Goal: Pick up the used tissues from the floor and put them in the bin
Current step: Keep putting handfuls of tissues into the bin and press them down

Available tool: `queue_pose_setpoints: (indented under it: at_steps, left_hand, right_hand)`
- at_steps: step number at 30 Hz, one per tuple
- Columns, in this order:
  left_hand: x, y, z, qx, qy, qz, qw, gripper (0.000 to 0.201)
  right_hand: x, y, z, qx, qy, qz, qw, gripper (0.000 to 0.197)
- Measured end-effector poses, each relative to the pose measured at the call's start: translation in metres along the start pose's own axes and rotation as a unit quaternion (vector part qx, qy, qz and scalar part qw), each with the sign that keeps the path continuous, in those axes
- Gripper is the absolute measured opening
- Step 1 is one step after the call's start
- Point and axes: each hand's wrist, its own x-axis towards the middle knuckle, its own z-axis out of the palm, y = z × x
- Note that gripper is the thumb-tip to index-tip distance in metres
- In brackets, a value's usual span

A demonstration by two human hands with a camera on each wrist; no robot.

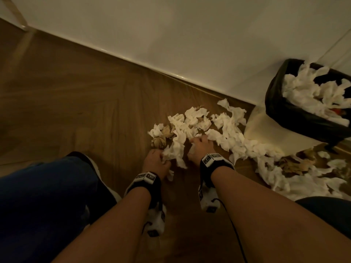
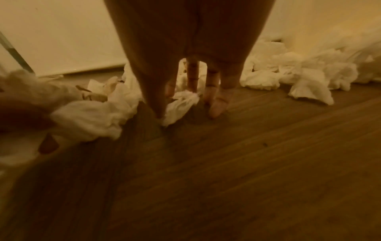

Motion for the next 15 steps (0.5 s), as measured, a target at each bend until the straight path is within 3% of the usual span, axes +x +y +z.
queue_pose_setpoints:
  at_steps: [1,3,5,9,12,15]
  left_hand:
    - [0.0,-0.002,-0.001,-0.013,0.003,-0.013,1.0,0.008]
    - [0.001,-0.006,-0.002,-0.036,0.005,-0.039,0.999,0.02]
    - [0.001,-0.005,-0.003,-0.06,0.001,-0.046,0.997,0.01]
    - [0.004,0.0,-0.006,-0.102,-0.035,-0.043,0.993,0.037]
    - [0.01,0.006,-0.006,-0.026,-0.056,-0.033,0.998,0.031]
    - [0.015,0.01,-0.004,0.045,-0.05,-0.027,0.997,0.028]
  right_hand:
    - [0.001,-0.001,0.001,-0.014,0.003,-0.003,1.0,0.051]
    - [0.004,-0.002,0.0,-0.036,0.011,-0.002,0.999,0.042]
    - [0.008,-0.004,-0.006,-0.018,0.0,0.031,0.999,0.035]
    - [0.007,-0.003,-0.011,0.058,-0.003,0.052,0.997,0.029]
    - [0.005,-0.001,-0.004,0.158,0.029,0.062,0.985,0.038]
    - [0.006,-0.002,0.0,0.155,0.05,0.074,0.984,0.041]
